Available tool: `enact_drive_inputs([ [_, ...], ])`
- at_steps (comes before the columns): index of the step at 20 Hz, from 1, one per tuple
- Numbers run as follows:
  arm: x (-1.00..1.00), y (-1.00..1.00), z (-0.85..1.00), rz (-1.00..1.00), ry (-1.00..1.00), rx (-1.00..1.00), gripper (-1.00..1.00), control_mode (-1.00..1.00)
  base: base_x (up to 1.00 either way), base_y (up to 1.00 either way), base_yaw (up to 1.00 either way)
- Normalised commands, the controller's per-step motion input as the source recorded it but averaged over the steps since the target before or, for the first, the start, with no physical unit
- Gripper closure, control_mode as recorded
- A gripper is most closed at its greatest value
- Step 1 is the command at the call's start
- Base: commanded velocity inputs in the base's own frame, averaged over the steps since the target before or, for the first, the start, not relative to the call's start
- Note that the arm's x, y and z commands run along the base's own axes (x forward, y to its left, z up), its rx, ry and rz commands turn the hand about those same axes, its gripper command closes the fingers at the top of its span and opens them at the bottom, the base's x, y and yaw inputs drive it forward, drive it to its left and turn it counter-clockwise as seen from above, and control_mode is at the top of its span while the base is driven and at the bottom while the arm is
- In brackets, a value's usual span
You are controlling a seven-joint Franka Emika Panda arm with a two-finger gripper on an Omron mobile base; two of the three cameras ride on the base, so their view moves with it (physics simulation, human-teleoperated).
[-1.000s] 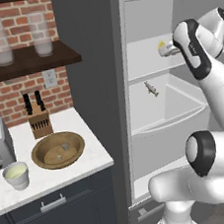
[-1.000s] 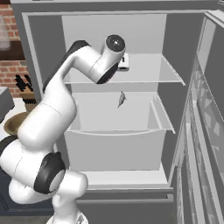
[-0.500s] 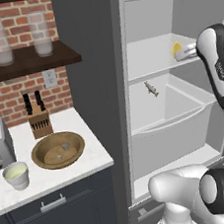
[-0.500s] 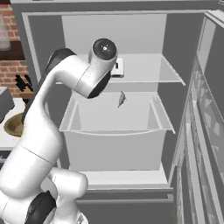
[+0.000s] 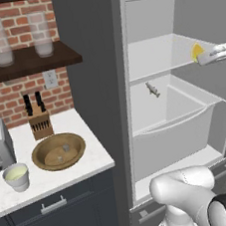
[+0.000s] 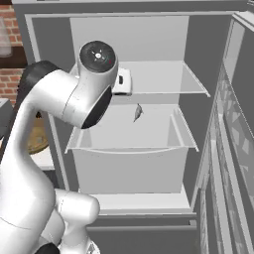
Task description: Grab a lemon wedge from the fridge and one ice cube from the ice bowl, and put them in the glass of lemonade.
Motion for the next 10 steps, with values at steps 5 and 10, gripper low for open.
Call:
enact_drive_inputs([
  [5,-1.0,0.04,-0.19,-0.04,0.07,-0.01,1.0,-1.0,0.0,0.0,0.0],
  [10,-0.99,0.12,-0.47,-0.06,0.07,-0.04,1.0,-1.0,0.0,0.0,0.0],
])
